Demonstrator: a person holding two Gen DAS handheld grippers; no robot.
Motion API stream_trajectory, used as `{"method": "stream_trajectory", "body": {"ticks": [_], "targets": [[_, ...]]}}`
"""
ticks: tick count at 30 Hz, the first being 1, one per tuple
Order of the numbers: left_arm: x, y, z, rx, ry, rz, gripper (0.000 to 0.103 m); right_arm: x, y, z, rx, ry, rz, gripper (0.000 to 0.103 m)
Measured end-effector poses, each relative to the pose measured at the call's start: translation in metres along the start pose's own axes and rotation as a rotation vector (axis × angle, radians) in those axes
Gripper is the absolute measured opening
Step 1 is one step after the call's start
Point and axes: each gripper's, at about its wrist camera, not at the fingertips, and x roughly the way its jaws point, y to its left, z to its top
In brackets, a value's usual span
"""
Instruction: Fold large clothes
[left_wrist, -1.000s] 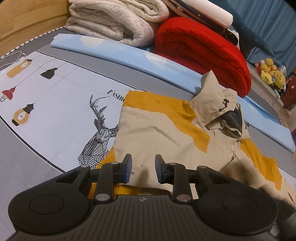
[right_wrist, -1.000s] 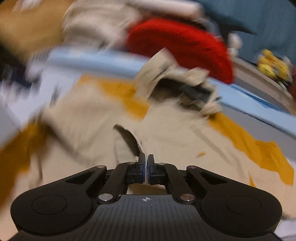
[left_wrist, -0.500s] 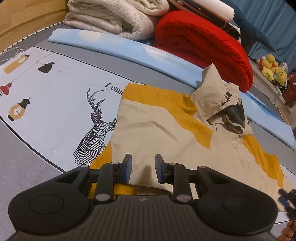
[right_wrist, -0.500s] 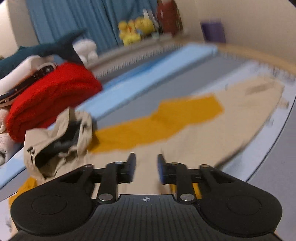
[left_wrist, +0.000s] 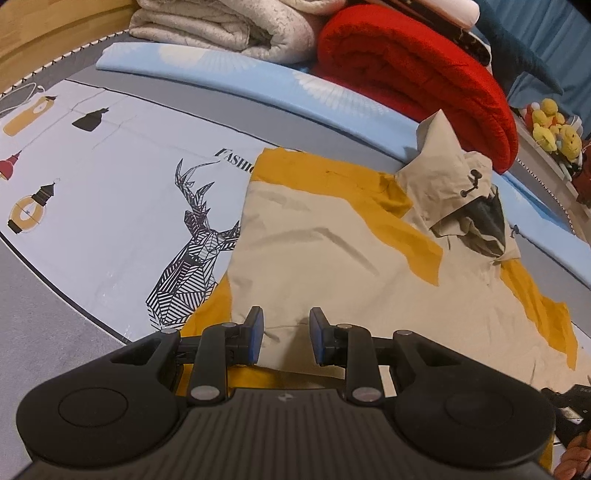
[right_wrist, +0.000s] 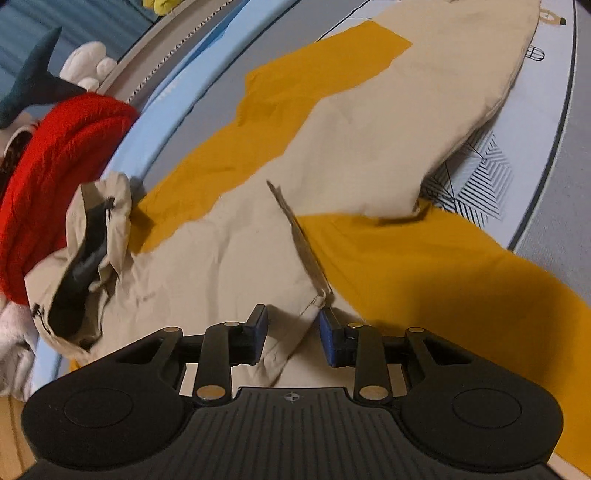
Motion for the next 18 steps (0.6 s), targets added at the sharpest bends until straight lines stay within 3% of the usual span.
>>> {"method": "stream_trajectory", "body": {"ticks": [1,3,8,11,14,16,18], "targets": [[0.002,0.001,0.0,0.002,0.002,0.001,0.03,-0.001,0.001,0.001,-0.002,-0.012,0.009,0.012],[0.006,0.002,0.0,0.008,0.01,0.004,0.03,-0.011,0.001,0.002,-0.02,-0.069,0.029,0.008],[0.022,0.001,-0.006,0.019,0.061,0.003,0.03,-0.043,0.01,0.014,-0.065,-0.291,0.035,0.007],[0.034,-0.001,-0.013,0.057,0.121,0.024,0.029,-0.04,0.007,0.018,-0.045,-0.286,-0.022,0.014],[0.034,0.002,-0.016,0.079,0.13,0.046,0.03,-0.036,0.004,0.016,-0.054,-0.291,-0.155,0.014],[0.034,0.003,-0.017,0.086,0.128,0.052,0.03,-0.039,0.007,0.016,-0.072,-0.321,-0.14,0.014],[0.04,0.006,-0.021,0.084,0.148,0.062,0.03,-0.043,0.016,0.015,-0.117,-0.333,-0.053,0.014]]}}
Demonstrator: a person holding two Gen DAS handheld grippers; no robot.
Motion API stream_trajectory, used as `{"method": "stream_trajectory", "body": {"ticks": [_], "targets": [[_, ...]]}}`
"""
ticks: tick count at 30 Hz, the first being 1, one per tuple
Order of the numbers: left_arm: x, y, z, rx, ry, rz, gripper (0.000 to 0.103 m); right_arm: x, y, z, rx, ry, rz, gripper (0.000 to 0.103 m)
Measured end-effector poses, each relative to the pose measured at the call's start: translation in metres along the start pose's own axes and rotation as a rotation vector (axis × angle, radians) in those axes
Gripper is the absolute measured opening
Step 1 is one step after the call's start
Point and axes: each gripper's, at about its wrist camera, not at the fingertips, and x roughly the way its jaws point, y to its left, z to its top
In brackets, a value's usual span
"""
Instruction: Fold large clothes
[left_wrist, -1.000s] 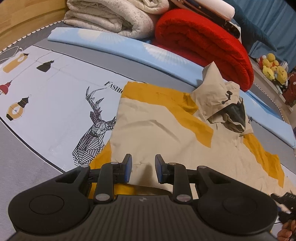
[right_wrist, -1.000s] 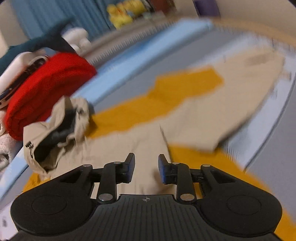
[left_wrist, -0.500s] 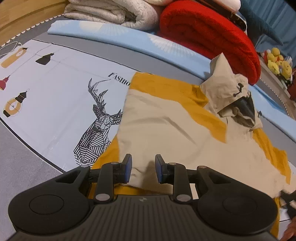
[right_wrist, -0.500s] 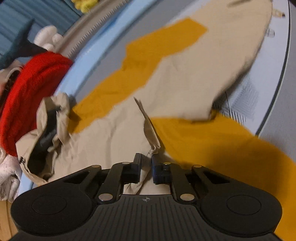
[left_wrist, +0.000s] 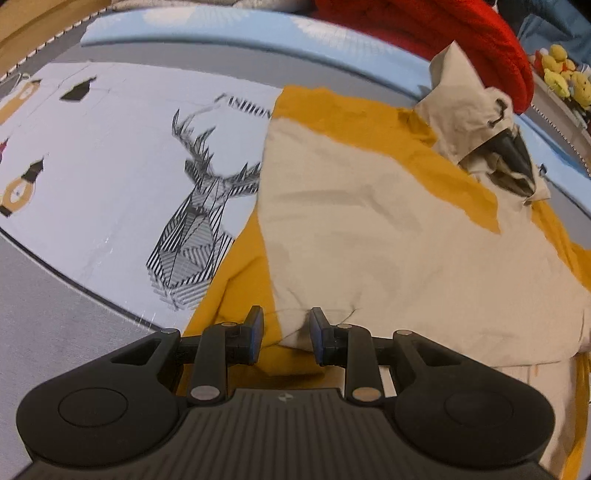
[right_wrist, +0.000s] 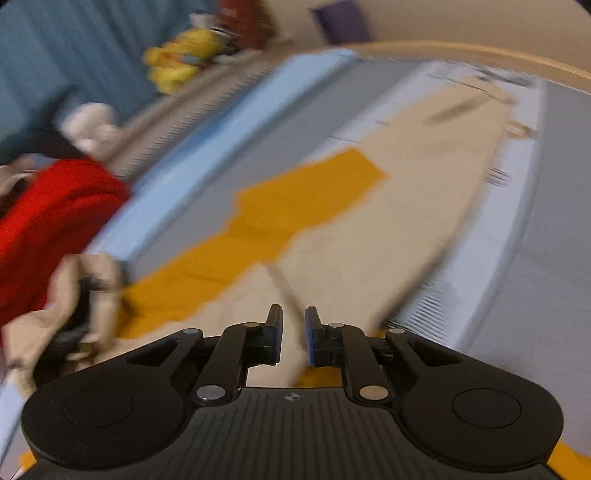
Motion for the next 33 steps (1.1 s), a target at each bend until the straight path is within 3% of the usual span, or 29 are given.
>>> {"method": "stream_trajectory", "body": {"ticks": [3,7,9,14,18,22,27,33], "targets": [[0.015,0.01,-0.007,-0.039,0.038,0.022,0.032,0.014,0.008,-0.003,-0.016,0.108,0.148,0.017],[-0.001,0.004,-0.004,-0.03,-0.003,0.027,0.032,0.05,-0.013,-0.021,0.071,0.317,0.061,0.017],[-0.008,-0.001,-0.002,-0.027,-0.037,0.007,0.034,0.055,-0.019,-0.024,0.096,0.35,0.046,0.017],[0.009,-0.001,-0.008,-0.035,0.038,0.028,0.036,0.042,-0.003,-0.014,0.025,0.29,0.072,0.021],[-0.019,-0.01,-0.001,-0.007,-0.047,0.013,0.036,0.045,-0.013,-0.012,0.019,0.316,0.0,0.024],[-0.048,-0.03,0.0,0.079,-0.132,0.0,0.039,0.025,0.002,-0.004,-0.065,0.232,0.037,0.024],[-0.064,-0.047,-0.006,0.126,-0.136,-0.031,0.04,-0.003,0.024,0.011,-0.163,0.114,0.102,0.024],[-0.078,-0.067,-0.021,0.169,-0.151,-0.058,0.044,-0.035,0.026,0.027,-0.232,0.042,0.134,0.024]]}}
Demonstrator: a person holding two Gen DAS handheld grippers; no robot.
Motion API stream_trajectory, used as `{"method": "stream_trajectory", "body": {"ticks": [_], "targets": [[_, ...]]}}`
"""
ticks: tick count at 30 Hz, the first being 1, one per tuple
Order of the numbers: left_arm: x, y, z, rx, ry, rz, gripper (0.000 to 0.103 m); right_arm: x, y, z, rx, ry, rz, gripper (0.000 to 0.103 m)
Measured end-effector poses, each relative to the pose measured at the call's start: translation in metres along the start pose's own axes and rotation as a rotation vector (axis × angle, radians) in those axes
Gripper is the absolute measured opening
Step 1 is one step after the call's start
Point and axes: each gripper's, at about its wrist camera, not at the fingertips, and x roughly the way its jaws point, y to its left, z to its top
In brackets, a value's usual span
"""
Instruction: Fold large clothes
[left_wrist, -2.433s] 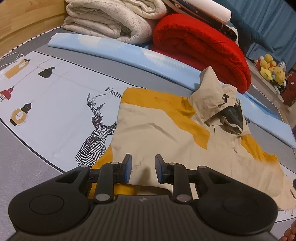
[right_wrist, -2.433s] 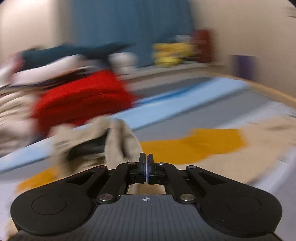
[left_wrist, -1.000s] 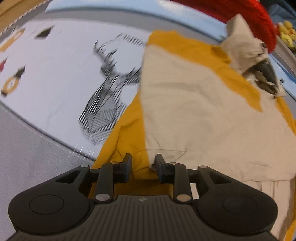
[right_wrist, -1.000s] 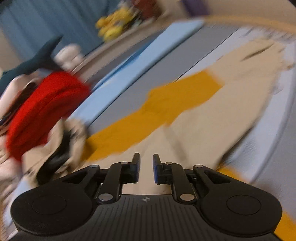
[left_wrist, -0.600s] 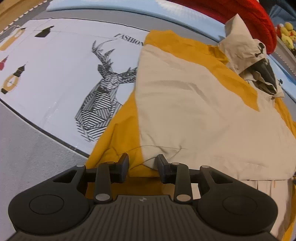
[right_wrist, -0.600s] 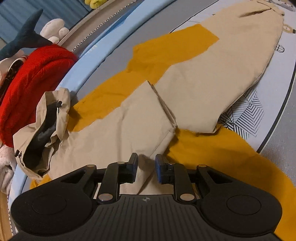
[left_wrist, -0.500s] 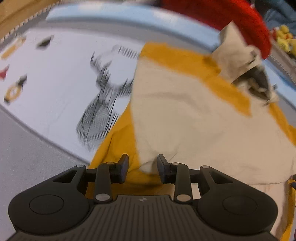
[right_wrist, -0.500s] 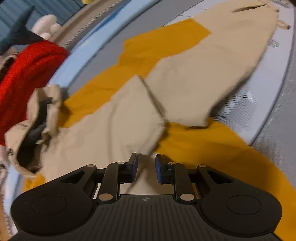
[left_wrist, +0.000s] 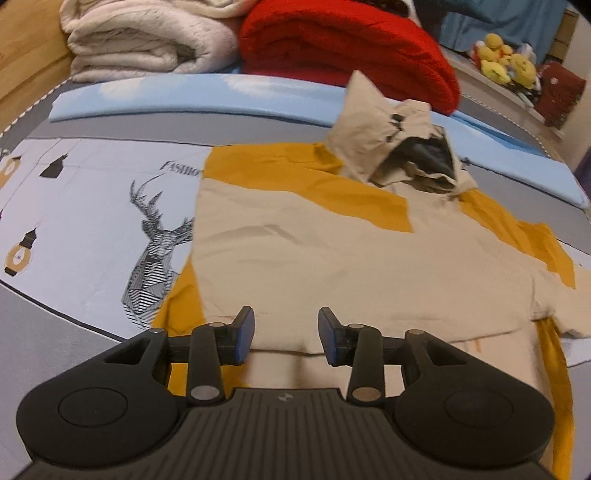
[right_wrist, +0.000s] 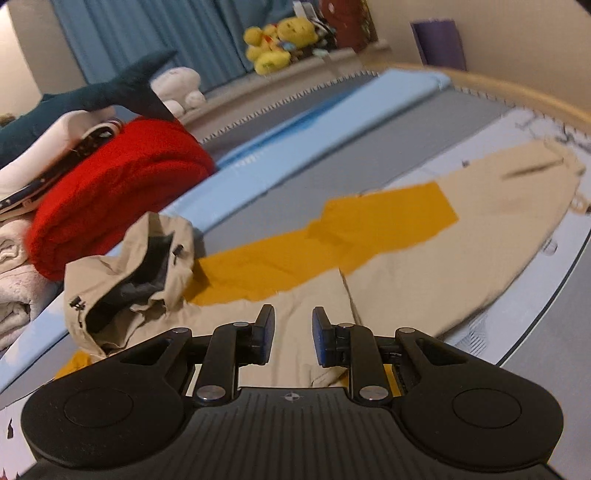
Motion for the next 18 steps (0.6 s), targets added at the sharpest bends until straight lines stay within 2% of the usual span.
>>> {"method": "stream_trajectory", "body": {"ticks": [7,13,18], "targets": [[-0.014,-0.03,-0.013,0.06,-0.008,-0.044,0.045,-0.035,-0.016,0.011,-0.056,-0.061,0.001,0.027],[-0.017,-0.046,-0.022,0.084,-0.006,-0.065,0.045,-0.048,-0.05,0.019,-0.057,-0.072,-0.053,0.027],[-0.018,-0.052,-0.024,0.101,-0.001,-0.084,0.045,-0.053,-0.087,0.033,-0.111,-0.082,-0.074,0.027]]}}
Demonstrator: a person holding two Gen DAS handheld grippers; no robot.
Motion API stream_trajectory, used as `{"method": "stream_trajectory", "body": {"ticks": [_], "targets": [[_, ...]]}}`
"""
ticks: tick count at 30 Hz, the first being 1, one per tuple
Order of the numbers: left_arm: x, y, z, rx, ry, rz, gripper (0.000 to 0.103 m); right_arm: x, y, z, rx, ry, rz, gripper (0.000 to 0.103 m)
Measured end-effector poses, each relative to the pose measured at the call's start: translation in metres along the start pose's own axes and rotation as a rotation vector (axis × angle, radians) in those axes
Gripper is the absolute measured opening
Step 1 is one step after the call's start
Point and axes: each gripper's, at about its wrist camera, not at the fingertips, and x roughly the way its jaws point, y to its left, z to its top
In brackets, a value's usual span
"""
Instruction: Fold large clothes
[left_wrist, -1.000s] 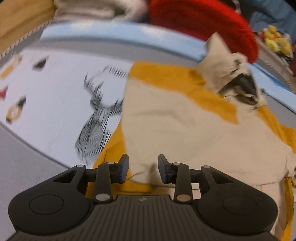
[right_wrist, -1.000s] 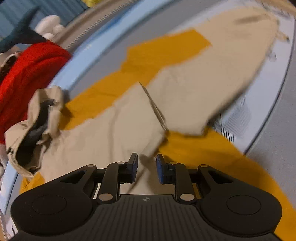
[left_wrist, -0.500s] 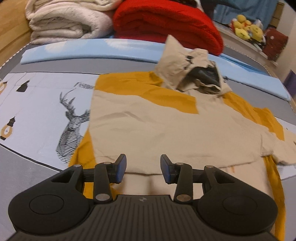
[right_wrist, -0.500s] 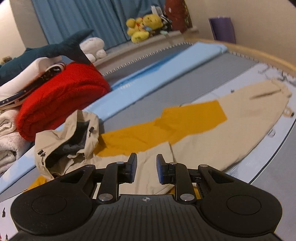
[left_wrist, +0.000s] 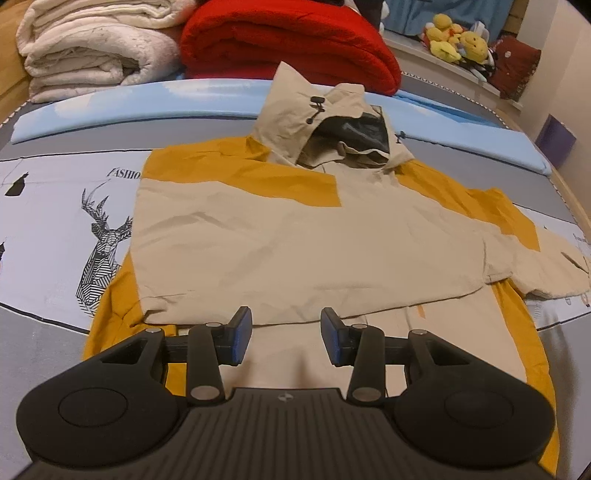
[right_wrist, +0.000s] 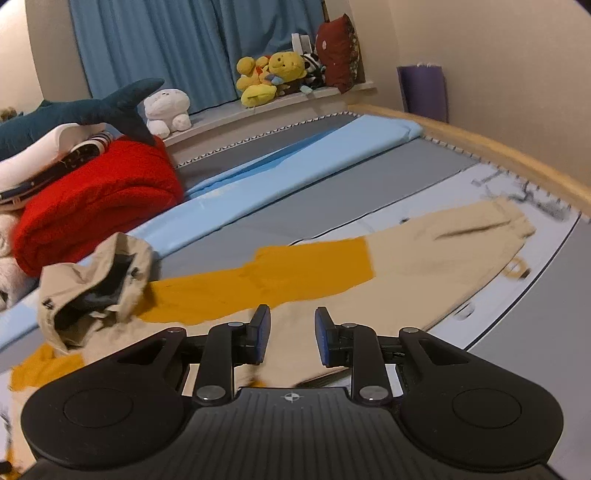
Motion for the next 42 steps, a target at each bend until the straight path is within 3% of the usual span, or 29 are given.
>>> {"method": "stream_trajectory", "body": {"ticks": [6,12,15,17,23,26,28,32,42], "targets": [[0.002,0.0,0.001,0.012,0.005,-0.001,0.045,-0.013,-0.088,0.03,0.095,-0.064,-0.089,0.027],[0.005,0.001,0.005,-0.006,0.008,-0.004,0.045,-0.021,-0.16,0.032,0.261,-0.114,-0.16,0.027],[0.006,0.001,0.007,-0.007,0.007,-0.005,0.045,-0.02,-0.183,0.028,0.353,-0.14,-0.159,0.025],[0.007,0.001,0.007,-0.006,0.01,-0.001,0.045,-0.018,-0.194,0.025,0.387,-0.151,-0.153,0.017],[0.009,0.001,0.006,-0.005,0.015,0.001,0.045,0.001,-0.209,0.031,0.394,-0.182,-0.149,0.018],[0.012,0.002,0.006,-0.002,0.019,0.007,0.046,0.027,-0.22,0.03,0.391,-0.14,-0.119,0.025],[0.015,0.002,0.006,0.0,0.023,0.016,0.046,0.048,-0.229,0.026,0.418,-0.087,-0.078,0.025],[0.021,0.002,0.005,0.008,0.031,0.031,0.046,0.092,-0.255,0.009,0.503,-0.008,-0.075,0.025],[0.036,0.001,0.002,0.034,0.055,0.056,0.046,0.164,-0.293,-0.022,0.689,0.019,-0.066,0.033]]}}
